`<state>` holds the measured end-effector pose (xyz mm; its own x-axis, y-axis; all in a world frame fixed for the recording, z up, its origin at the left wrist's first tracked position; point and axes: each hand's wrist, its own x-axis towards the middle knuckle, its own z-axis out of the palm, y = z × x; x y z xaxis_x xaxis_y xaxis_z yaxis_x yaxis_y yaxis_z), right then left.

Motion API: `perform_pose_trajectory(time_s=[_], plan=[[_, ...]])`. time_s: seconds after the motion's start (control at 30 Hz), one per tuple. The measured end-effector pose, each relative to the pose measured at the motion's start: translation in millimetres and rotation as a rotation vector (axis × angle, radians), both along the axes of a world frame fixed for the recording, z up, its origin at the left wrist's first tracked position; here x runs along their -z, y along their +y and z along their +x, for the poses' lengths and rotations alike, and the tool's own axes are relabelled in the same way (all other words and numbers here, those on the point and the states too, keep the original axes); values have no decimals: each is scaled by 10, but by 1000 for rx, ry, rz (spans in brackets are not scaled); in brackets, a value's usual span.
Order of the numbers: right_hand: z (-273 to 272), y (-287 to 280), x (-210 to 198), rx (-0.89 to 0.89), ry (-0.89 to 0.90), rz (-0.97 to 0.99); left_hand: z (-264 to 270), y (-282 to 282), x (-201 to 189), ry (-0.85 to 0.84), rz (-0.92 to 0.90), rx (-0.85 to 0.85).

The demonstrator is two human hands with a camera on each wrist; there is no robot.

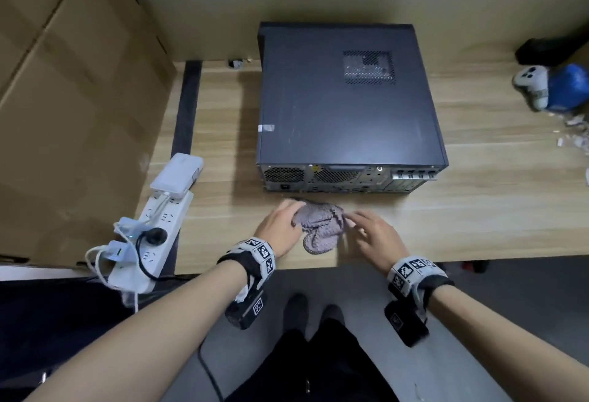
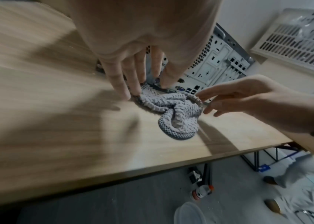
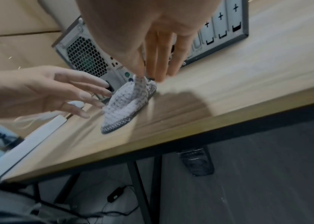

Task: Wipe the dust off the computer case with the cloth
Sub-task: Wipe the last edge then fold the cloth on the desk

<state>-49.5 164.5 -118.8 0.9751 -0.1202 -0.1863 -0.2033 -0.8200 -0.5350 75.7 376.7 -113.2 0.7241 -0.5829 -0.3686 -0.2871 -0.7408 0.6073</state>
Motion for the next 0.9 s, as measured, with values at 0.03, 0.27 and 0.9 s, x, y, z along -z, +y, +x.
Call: perform_pose_trajectory(time_s=[0.03, 0.27, 0.9], plan=[[47, 27, -2, 39, 38, 11, 31, -65, 42, -22, 48, 50], [287, 268, 191, 225, 208, 73, 141, -186, 87, -32, 259, 112], [242, -213, -559, -44, -168, -169, 380, 254, -492, -159, 22, -33]])
